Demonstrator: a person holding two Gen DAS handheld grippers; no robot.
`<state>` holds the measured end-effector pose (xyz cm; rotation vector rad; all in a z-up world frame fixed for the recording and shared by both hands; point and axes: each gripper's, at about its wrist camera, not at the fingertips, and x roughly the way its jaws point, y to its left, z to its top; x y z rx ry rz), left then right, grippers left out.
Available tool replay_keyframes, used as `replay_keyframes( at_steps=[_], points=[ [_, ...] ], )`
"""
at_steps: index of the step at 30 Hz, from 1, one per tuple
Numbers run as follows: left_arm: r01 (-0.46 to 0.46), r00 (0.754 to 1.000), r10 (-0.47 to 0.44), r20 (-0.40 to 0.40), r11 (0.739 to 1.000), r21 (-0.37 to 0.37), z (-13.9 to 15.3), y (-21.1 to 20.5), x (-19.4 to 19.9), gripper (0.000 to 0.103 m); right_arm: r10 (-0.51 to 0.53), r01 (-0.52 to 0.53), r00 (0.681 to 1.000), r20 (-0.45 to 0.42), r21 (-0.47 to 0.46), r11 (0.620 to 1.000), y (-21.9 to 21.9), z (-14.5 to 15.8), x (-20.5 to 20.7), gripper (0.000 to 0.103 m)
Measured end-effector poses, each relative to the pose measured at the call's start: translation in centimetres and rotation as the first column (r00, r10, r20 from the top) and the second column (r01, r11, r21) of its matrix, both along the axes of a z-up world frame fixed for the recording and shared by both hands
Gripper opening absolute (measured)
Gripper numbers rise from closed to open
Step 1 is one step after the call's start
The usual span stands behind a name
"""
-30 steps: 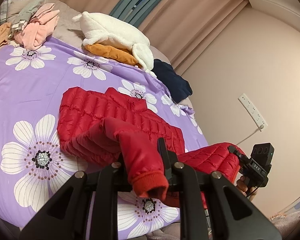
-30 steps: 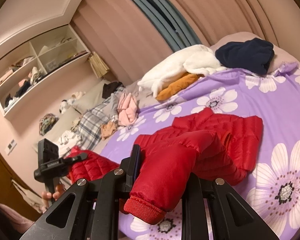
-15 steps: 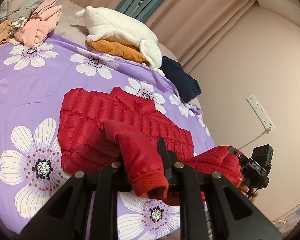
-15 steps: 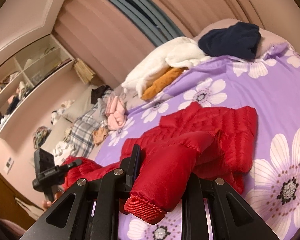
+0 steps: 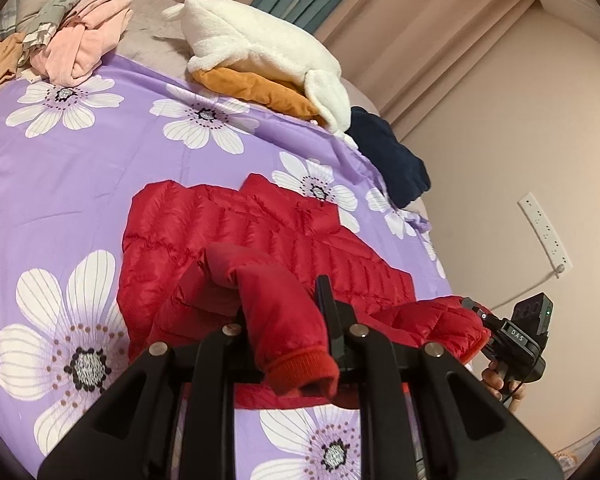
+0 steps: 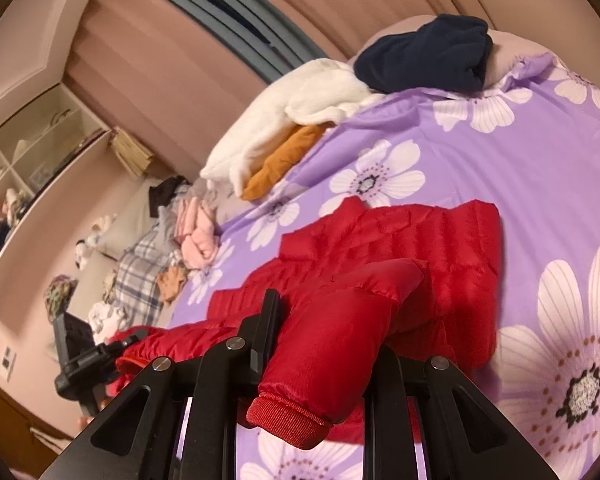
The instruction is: Fold large clothes
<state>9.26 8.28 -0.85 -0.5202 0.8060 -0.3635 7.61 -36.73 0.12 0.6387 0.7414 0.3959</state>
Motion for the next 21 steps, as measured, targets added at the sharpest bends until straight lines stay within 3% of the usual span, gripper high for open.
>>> replay_keyframes(
  at_steps=[11,21],
  points=[
    [-0.052,0.998,0.051,-0.028,0.999,-0.011,0.3,0.7,8.0,0.020,-0.047,0.047,0.999,0.018,0.006,0.999,-1.0,0.5,6.3,0.022],
    [-0.144,0.973,0.156,-0.169,0.986,0.081,-5.5,0.7,15.5,0.021,-0.117,0.110,0.987,-0.111,-0.067,0.992,-0.8,-4.2,13.3,0.022]
  ],
)
